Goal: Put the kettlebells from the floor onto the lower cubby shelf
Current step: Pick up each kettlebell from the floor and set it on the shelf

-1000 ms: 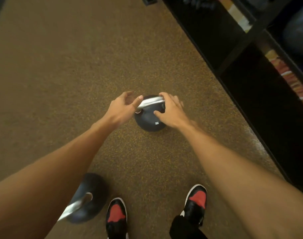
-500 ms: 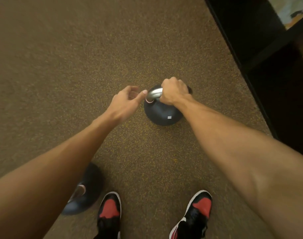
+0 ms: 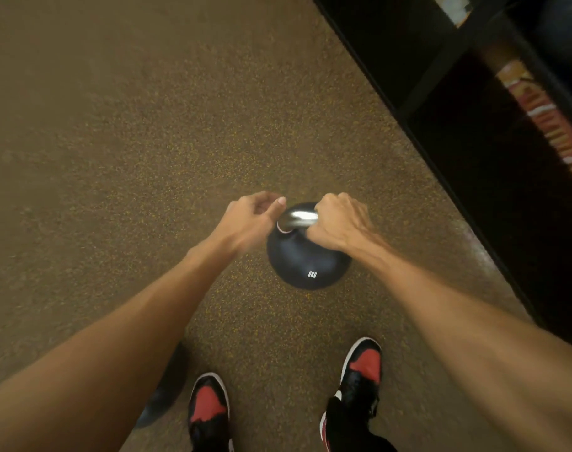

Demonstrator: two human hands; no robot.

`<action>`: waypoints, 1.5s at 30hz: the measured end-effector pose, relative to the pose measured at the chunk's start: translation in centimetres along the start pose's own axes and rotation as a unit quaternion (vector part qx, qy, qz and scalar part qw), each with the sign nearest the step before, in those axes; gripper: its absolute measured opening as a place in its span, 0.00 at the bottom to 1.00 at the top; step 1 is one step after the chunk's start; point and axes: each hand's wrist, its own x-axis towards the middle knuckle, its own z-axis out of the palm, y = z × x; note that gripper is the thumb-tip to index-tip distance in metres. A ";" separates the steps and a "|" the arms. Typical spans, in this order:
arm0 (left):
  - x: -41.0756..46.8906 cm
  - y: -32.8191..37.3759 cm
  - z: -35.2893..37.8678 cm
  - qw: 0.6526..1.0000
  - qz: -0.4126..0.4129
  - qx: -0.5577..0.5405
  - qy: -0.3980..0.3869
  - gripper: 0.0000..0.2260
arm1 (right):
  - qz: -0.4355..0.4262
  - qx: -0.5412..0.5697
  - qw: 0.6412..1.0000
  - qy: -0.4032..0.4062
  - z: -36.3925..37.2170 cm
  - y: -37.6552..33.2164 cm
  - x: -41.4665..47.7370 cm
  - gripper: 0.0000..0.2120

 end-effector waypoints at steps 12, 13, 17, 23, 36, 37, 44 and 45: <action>-4.6 19.6 16.6 0.958 0.148 0.161 -0.187 0.29 | 0.160 0.129 0.976 0.076 -9.3 15.0 -17.1 0.19; -4.8 20.6 17.5 0.954 0.161 0.174 -0.184 0.29 | 0.167 0.131 0.974 0.080 -10.1 15.9 -18.0 0.17; -6.1 27.2 22.5 0.941 0.219 0.175 -0.189 0.29 | 0.208 0.158 0.960 0.101 -14.0 22.1 -21.9 0.11; -7.5 36.0 30.0 0.926 0.297 0.127 -0.197 0.28 | 0.264 0.186 0.935 0.148 -18.4 30.7 -26.6 0.10; -7.2 50.6 41.8 0.871 0.454 0.052 -0.182 0.29 | 0.383 0.144 0.869 0.279 -27.1 44.0 -30.8 0.10; -7.0 51.2 42.4 0.870 0.455 0.049 -0.181 0.28 | 0.390 0.140 0.866 0.280 -27.4 44.7 -30.8 0.09; -3.8 54.5 46.5 0.887 0.437 0.043 -0.143 0.24 | 0.406 0.073 0.867 0.280 -28.0 49.9 -28.0 0.16; -3.4 55.0 46.9 0.892 0.426 0.048 -0.143 0.23 | 0.403 0.057 0.867 0.286 -28.0 50.5 -27.5 0.17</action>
